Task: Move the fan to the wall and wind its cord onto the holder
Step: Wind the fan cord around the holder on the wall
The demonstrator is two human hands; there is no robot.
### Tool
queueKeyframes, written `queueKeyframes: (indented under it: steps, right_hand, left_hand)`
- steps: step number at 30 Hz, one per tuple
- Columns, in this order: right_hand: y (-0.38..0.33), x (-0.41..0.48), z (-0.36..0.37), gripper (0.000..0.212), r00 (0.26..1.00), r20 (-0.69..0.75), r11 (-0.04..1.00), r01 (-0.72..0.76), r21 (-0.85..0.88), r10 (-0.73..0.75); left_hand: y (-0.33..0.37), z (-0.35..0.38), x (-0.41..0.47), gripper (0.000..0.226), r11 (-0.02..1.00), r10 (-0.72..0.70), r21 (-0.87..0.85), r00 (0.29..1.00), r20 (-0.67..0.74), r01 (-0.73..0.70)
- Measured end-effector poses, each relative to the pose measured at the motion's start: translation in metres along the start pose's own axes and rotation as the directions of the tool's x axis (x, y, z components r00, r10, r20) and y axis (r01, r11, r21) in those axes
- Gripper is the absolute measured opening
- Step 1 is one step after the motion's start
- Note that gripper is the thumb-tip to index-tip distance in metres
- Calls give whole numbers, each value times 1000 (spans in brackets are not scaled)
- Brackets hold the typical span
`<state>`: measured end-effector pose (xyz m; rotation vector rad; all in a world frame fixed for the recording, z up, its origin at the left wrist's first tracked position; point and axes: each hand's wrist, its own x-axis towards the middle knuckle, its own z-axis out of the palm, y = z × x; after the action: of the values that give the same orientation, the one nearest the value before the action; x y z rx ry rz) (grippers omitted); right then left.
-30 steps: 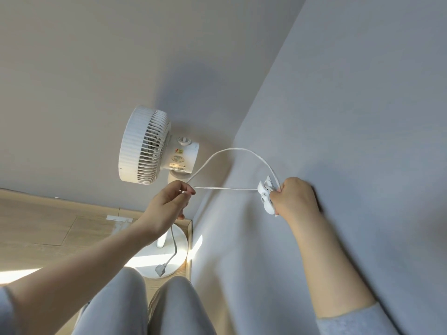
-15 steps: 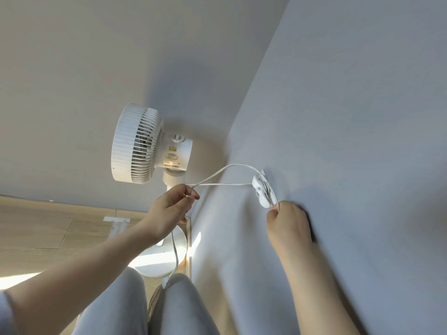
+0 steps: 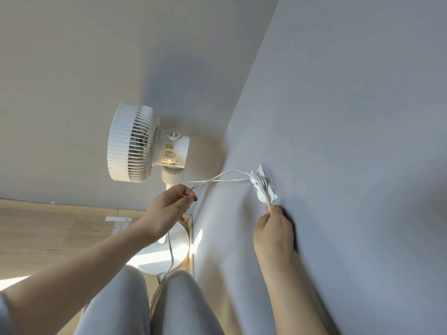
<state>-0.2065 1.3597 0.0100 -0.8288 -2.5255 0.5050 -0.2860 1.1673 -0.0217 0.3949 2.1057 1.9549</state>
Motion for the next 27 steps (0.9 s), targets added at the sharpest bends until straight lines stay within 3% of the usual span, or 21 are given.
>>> queueKeyframes:
  steps: [6,12,20,24,27]
  right_hand:
    - [6,-7,26,33,994,-87,979,-52,195,70]
    - [6,-1,42,36,989,-77,950,-96,298,124]
    - [9,8,62,43,991,47,887,-131,443,122]
    - [5,17,66,34,986,109,875,-165,455,129]
    - [0,20,72,44,985,128,857,-167,488,119]
  left_hand:
    - [0,2,0,22,1000,-17,8,1000,-1,17]
    - [0,3,0,20,998,-28,48,1000,10,27]
    - [-3,5,4,19,996,-43,76,999,3,42]
    - [-5,4,6,19,995,-54,83,999,-9,54]
    - [-7,2,7,19,995,-62,83,998,-15,63]
